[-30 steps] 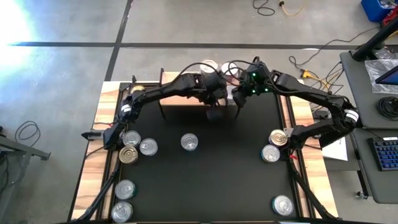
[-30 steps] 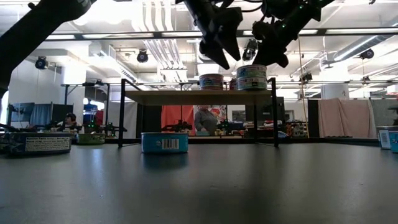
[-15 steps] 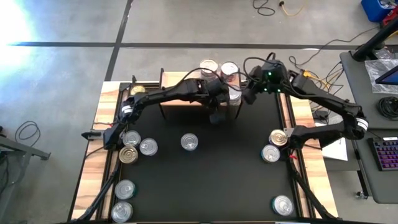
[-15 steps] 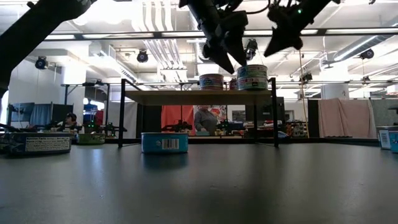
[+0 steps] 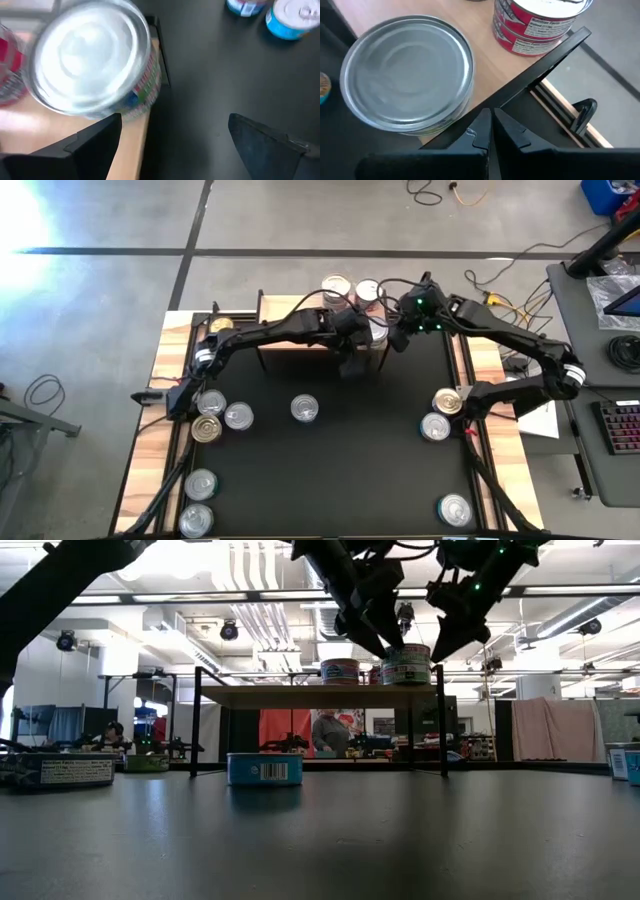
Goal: Stack canned seafood by type on shelf
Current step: Stack the white-green tuna can on top of the other green tuna can on the shelf
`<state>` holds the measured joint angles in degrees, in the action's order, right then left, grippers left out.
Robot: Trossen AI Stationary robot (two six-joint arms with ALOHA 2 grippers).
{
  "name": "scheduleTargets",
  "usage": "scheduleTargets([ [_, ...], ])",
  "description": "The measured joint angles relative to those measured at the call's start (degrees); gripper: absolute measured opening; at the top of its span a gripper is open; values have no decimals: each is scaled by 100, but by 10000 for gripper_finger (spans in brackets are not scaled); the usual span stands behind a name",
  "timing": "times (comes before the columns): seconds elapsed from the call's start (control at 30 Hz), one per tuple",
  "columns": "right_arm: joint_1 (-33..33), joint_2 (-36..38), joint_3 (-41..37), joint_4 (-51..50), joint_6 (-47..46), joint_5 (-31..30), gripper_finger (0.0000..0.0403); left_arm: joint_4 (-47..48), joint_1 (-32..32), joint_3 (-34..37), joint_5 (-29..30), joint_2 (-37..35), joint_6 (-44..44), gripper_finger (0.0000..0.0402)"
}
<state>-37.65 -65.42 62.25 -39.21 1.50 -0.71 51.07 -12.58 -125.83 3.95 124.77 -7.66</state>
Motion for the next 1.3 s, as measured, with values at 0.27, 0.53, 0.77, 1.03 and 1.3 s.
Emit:
scheduleTargets([
  [0.27, 21, 115, 355, -419, -210, 572, 9, -339, -19, -110, -15, -9, -90, 350],
  [0.53, 11, 121, 504, -758, -83, 508, 9, -53, -77, -123, -2, -20, -57, 350],
  [0.77, -7, 32, 453, -307, -363, -128, 9, 626, -80, -323, 2, -44, -123, 350],
  [1.03, -15, -366, 425, -251, -860, -549, 9, 202, -336, -196, -35, -20, -347, 350],
  [1.3, 199, -423, 425, -225, -1264, -229, 9, 181, -388, -74, -57, -29, -897, 350],
])
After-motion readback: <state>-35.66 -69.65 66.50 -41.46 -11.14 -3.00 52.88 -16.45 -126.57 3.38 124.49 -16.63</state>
